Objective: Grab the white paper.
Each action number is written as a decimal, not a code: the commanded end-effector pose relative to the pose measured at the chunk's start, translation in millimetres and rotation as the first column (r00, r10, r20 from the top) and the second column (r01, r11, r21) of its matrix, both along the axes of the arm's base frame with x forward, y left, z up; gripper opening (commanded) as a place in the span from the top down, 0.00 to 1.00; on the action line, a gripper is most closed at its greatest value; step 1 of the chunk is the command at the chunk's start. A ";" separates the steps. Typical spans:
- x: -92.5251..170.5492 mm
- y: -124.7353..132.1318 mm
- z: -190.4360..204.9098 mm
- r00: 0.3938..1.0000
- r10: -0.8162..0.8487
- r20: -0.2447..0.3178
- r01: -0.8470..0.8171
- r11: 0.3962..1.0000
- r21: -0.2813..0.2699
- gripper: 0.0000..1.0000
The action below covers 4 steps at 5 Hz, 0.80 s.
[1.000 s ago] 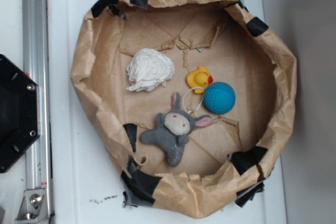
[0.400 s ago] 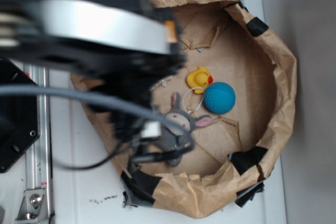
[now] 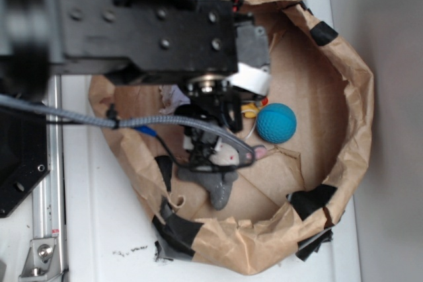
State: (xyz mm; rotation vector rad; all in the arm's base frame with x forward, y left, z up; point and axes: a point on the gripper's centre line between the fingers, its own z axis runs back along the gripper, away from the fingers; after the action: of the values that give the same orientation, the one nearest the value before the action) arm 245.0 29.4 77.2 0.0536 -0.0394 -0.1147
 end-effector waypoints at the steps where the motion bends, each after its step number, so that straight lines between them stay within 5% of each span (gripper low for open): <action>1: -37.6 32.7 -37.7 0.995 0.038 -0.089 -0.031 0.997 0.072 0.00; 2: -38.6 34.7 -53.8 0.997 0.060 -0.045 -0.054 0.990 0.127 0.80; 3: -33.5 28.7 -58.7 0.991 0.132 -0.034 -0.123 0.974 0.192 1.00; 4: -22.5 11.9 -20.1 0.991 0.134 0.013 -0.134 0.981 0.141 1.00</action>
State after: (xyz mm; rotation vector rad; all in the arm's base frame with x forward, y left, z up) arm 215.4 43.3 45.5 0.1888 0.0361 0.0392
